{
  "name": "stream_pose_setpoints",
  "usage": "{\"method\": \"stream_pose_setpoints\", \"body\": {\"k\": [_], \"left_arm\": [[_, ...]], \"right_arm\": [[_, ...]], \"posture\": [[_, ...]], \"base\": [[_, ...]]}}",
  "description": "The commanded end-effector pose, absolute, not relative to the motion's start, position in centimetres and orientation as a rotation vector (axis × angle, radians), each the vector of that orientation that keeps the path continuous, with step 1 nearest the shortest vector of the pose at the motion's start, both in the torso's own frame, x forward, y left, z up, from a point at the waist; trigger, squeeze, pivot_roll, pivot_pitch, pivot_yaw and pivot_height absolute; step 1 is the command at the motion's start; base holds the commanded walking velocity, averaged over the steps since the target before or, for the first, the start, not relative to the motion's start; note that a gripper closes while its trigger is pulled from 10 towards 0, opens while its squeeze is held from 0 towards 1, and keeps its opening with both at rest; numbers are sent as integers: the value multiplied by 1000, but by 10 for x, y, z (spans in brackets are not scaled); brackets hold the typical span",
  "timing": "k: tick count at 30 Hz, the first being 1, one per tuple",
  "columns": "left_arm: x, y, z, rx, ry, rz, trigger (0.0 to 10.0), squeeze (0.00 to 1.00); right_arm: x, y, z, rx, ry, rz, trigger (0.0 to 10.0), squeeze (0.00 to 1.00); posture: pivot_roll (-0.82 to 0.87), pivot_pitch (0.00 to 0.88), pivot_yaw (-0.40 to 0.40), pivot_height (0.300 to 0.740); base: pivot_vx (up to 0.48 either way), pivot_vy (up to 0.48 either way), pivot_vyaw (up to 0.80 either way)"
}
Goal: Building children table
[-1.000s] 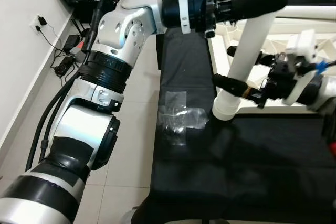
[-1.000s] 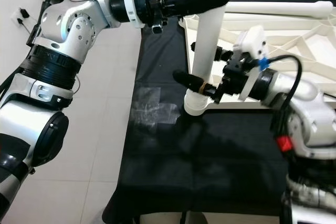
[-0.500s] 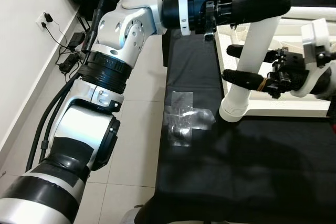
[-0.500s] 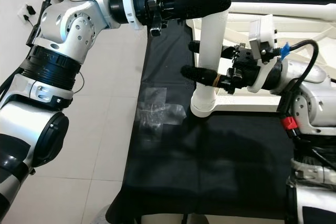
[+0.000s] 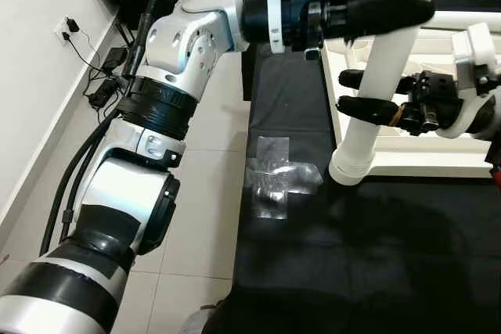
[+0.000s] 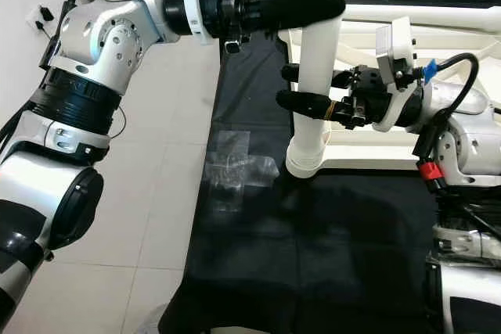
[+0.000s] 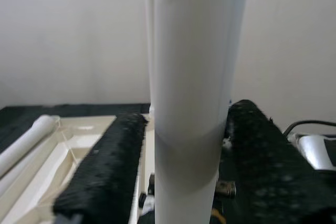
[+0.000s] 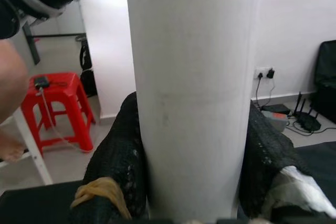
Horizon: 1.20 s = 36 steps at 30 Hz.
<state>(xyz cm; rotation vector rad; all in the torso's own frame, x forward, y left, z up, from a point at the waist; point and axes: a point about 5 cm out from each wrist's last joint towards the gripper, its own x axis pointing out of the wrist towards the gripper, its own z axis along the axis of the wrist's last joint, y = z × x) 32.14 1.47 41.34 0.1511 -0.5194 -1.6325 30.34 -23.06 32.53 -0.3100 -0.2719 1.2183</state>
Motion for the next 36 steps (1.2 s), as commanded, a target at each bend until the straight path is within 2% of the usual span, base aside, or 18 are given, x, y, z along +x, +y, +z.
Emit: {"method": "stream_pose_setpoints", "body": {"k": [1,9,10,17,18,20,23,24,25,26,29,32,36], "left_arm": [[320,14,413,160,-518,-1631,10000,1000],[314,48,419,101,-550,-1601,10000,1000],[309,66,417,65,-548,-1586,10000,1000],[300,85,405,41,-516,-1581,10000,1000],[295,93,390,43,-478,-1561,10000,1000],[295,93,390,43,-478,-1561,10000,1000],[281,113,306,125,-298,-1410,10000,1000],[281,113,306,125,-298,-1410,10000,1000],[275,116,287,72,-261,-1361,10000,816],[266,116,266,59,-223,-1319,10000,0],[259,117,255,48,-200,-1294,10000,0],[236,116,217,113,-112,-1200,10000,0],[226,119,205,105,-87,-1129,10000,0]], "right_arm": [[303,-230,317,-283,-261,1223,0,0],[294,-235,304,-197,-285,1177,0,0],[291,-236,298,-171,-276,1161,0,0],[288,-237,293,-166,-259,1162,0,0],[287,-237,293,-172,-250,1163,0,0],[287,-237,293,-172,-250,1163,0,0],[289,-234,294,-202,-224,1171,0,0],[289,-234,294,-202,-224,1171,0,0],[290,-232,293,-212,-218,1168,0,0],[291,-231,293,-222,-209,1166,0,0],[291,-231,292,-227,-203,1165,0,0],[293,-227,294,-242,-197,1154,0,0],[294,-226,294,-241,-203,1123,0,0]], "posture": [[51,275,77,740],[41,274,74,740],[40,275,73,740],[39,282,74,740],[39,284,74,740],[39,284,74,740],[35,294,58,740],[35,294,58,740],[31,297,57,740],[23,300,50,740],[23,300,50,740],[18,311,35,740],[16,313,32,740]], "base": [[0,0,0],[0,0,0],[0,0,0],[0,0,0],[0,0,0],[0,0,0],[0,0,0],[0,0,0],[0,0,0],[0,0,0],[0,0,0],[0,0,0],[0,0,0]]}}
